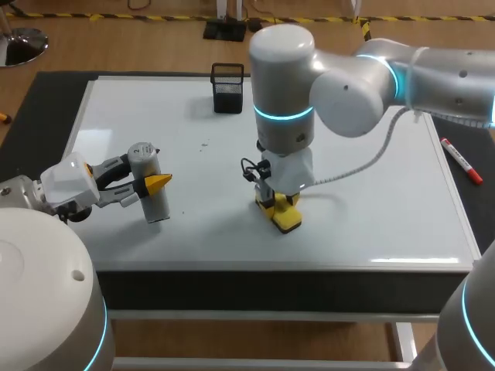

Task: Pick up the inspection probe, press it on each red-marked spot on the whiteboard one by one, put down the probe, pick up the eraser, and wipe off all the red marks.

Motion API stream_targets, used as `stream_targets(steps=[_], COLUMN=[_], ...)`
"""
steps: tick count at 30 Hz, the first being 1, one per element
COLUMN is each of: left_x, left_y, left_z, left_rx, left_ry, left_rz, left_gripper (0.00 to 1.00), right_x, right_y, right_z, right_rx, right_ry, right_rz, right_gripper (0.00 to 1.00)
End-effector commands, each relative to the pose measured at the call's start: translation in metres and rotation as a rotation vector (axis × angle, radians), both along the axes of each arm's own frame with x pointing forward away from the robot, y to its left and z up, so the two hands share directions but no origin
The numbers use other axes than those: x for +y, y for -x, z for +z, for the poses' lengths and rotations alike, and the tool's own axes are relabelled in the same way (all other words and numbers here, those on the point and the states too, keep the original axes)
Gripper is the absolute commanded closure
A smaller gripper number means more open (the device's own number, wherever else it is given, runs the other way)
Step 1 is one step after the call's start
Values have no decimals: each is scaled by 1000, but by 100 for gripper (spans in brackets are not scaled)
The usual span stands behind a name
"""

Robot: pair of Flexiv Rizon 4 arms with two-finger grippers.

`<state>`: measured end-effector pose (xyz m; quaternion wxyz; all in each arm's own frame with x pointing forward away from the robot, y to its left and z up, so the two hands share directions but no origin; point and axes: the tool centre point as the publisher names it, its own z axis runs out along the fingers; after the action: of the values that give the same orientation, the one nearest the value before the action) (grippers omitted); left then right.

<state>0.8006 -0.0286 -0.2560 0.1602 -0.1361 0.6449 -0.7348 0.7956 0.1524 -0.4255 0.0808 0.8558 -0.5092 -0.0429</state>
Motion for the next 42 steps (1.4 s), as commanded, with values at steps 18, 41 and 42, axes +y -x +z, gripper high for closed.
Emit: stream_targets(steps=[18,41,42], left_x=[0,0,0], left_y=[1,1,1], left_z=[0,0,0], left_rx=[-4,-4,-4], left_ry=[3,3,3], left_rz=[2,2,2], left_gripper=[100,100,100], right_x=[-60,-101,-103], right_y=[-17,-35,-38], right_z=[-9,16,21], right_rx=[7,6,5], right_ry=[11,-9,-9], right_rz=[-130,-231,-232], right_gripper=[100,100,100])
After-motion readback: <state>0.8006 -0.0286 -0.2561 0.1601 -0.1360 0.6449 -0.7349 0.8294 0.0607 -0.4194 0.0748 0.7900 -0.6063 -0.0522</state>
